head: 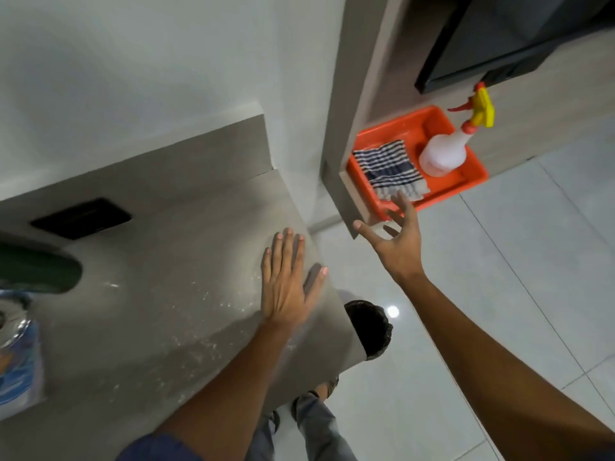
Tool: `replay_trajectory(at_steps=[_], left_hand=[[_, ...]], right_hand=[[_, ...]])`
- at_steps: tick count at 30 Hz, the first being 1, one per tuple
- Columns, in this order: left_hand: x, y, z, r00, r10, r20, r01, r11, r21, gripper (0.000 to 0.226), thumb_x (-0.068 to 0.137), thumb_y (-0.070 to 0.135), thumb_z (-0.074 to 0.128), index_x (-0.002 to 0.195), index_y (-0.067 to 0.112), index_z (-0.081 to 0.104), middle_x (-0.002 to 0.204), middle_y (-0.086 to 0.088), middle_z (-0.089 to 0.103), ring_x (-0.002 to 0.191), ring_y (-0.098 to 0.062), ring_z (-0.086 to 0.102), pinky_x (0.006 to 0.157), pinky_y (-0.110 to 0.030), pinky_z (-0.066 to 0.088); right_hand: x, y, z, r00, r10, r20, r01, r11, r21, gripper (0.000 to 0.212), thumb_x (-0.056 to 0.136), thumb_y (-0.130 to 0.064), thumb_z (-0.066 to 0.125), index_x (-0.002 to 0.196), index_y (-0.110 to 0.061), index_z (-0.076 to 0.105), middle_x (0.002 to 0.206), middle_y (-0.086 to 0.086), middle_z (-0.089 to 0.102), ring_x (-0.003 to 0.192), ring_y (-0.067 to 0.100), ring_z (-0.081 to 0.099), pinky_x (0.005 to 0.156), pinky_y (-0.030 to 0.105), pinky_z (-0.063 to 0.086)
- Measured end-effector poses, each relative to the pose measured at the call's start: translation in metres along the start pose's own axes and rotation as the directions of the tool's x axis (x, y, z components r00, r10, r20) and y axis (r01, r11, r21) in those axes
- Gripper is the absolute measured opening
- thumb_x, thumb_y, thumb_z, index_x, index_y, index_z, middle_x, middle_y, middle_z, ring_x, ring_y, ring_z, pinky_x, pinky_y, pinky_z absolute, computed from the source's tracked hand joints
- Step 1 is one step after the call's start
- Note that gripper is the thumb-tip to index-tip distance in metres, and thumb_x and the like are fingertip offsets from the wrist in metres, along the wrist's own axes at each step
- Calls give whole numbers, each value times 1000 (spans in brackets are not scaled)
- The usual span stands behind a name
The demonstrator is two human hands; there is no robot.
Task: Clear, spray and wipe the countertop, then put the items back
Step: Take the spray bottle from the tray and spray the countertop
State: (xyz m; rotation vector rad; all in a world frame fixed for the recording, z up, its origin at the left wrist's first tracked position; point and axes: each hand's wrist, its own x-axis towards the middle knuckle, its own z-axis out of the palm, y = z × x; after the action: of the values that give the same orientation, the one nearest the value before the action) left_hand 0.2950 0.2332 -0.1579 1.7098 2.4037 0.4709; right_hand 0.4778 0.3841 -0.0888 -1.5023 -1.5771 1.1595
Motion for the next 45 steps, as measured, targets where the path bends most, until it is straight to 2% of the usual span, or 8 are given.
replay_trajectory(at_steps=[7, 12, 18, 21, 24, 33, 41, 45], left_hand=[[12, 24, 6, 1000, 0, 19, -3, 992, 128, 86, 107, 71, 41, 173, 16, 30, 184, -11, 20, 172, -32, 16, 138, -58, 20], [14, 25, 4, 1000, 2, 30, -8, 983, 182, 87, 107, 75, 36, 173, 19, 29, 185, -7, 17, 173, -29, 16, 139, -56, 19], [17, 21, 13, 999, 10, 39, -18, 975, 221, 92, 104, 78, 37, 173, 19, 27, 186, -8, 13, 173, -29, 14, 137, -59, 22], [17, 19, 15, 999, 24, 30, -30, 979, 204, 91, 104, 77, 40, 173, 18, 28, 186, -7, 12, 173, -28, 12, 139, -59, 18], [17, 20, 16, 999, 26, 34, -33, 977, 213, 92, 105, 78, 36, 172, 16, 31, 186, -8, 14, 173, -29, 11, 140, -59, 16], [19, 26, 12, 999, 7, 51, -18, 977, 211, 94, 103, 77, 37, 169, 11, 39, 182, -14, 24, 171, -34, 21, 138, -61, 22], [19, 26, 9, 995, -13, 98, -8, 978, 208, 93, 104, 77, 34, 171, 13, 33, 185, -12, 16, 173, -31, 15, 138, -60, 19], [18, 21, 11, 994, 13, 107, -42, 960, 278, 94, 105, 78, 33, 174, 15, 23, 185, -12, 11, 173, -33, 14, 137, -61, 22]], right_hand=[[72, 8, -55, 972, -25, -234, 36, 998, 42, 115, 85, -50, 94, 172, -21, 24, 170, 0, 38, 148, 19, 53, 115, 40, 57], [153, 5, -92, 921, 53, -385, -24, 996, 80, 117, 82, -59, 91, 172, -21, 26, 173, 1, 39, 151, 21, 52, 118, 41, 54], [220, 4, -109, 912, 118, -394, -71, 989, 131, 109, 82, -64, 88, 169, -26, 34, 170, -1, 47, 151, 22, 53, 118, 38, 49], [237, 7, -108, 917, 123, -378, -80, 988, 129, 84, 87, -60, 86, 156, -28, 51, 147, -8, 63, 128, 16, 64, 95, 21, 58], [247, 6, -107, 923, 124, -363, -87, 989, 117, 72, 89, -60, 83, 148, -28, 56, 129, -14, 64, 113, 11, 66, 75, 7, 48], [258, -10, -90, 943, 164, -289, -103, 972, 213, 39, 107, -58, 61, 139, -35, 59, 124, -26, 68, 90, -11, 68, 69, 0, 48], [235, -25, -85, 927, 86, -365, 10, 967, 253, 39, 118, -39, 46, 142, -15, 65, 139, 0, 74, 116, 7, 74, 92, 14, 58], [205, -44, -76, 932, 5, -362, 95, 962, 257, 35, 117, -38, 49, 135, -16, 69, 128, -7, 78, 114, 3, 77, 90, 14, 60]])
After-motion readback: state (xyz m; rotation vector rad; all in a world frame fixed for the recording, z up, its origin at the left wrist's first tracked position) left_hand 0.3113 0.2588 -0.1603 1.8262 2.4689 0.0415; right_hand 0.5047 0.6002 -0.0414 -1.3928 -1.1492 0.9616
